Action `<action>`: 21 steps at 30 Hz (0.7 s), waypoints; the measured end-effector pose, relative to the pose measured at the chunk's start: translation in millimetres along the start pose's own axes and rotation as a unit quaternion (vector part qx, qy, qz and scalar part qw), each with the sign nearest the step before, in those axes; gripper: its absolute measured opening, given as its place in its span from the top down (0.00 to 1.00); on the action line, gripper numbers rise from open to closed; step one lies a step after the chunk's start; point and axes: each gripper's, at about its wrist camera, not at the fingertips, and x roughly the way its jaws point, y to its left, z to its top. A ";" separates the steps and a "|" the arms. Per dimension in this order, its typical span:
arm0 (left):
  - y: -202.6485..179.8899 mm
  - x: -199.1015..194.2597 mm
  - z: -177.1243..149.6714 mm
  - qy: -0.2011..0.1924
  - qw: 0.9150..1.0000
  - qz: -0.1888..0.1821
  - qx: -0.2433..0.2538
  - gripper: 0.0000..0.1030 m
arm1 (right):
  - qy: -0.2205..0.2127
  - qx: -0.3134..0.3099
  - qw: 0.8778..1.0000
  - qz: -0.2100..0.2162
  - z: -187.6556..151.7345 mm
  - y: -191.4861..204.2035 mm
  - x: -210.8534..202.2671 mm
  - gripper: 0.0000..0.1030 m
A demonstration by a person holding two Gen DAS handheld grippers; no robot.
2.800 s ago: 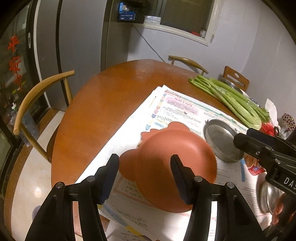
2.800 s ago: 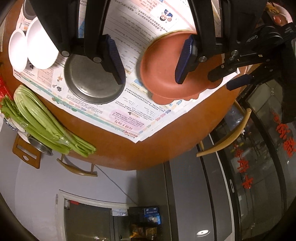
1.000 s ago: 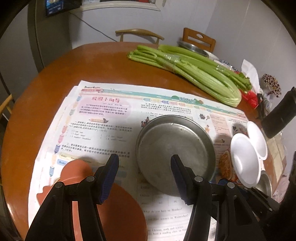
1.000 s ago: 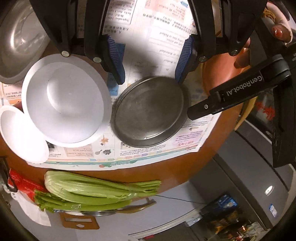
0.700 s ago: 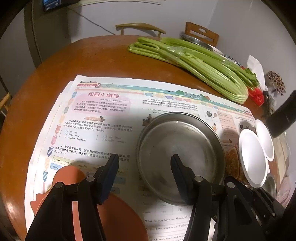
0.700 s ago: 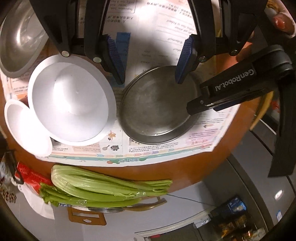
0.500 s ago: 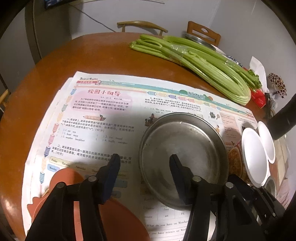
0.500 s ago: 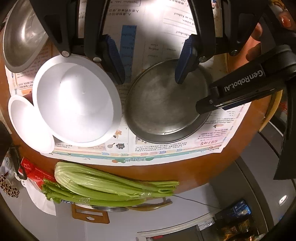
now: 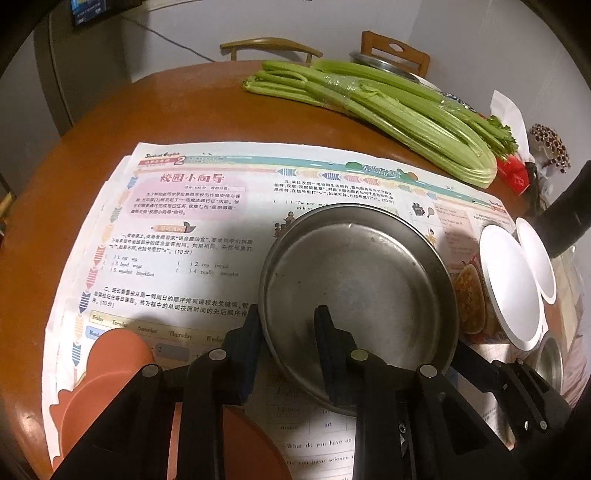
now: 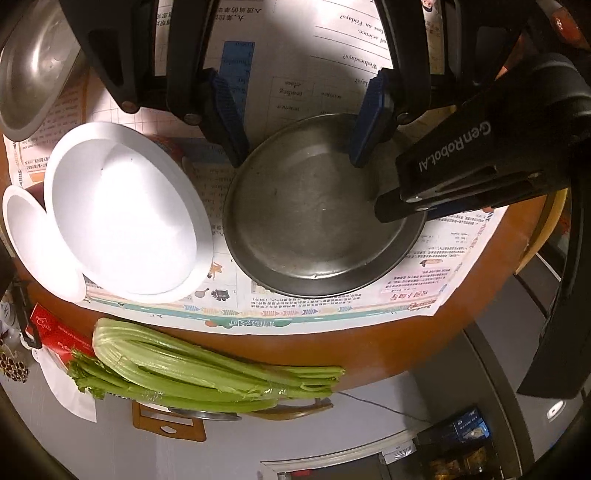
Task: Organize plates and bowls
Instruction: 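Move the left tool to the grey metal pan and grip its rim, then lift the grey pan with the left tool toward the orange plate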
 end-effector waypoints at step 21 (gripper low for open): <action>0.7 -62.4 -27.6 -0.053 0.998 0.013 -0.009 0.71 | -0.037 -0.033 0.998 0.047 -14.2 13.9 -55.7 0.44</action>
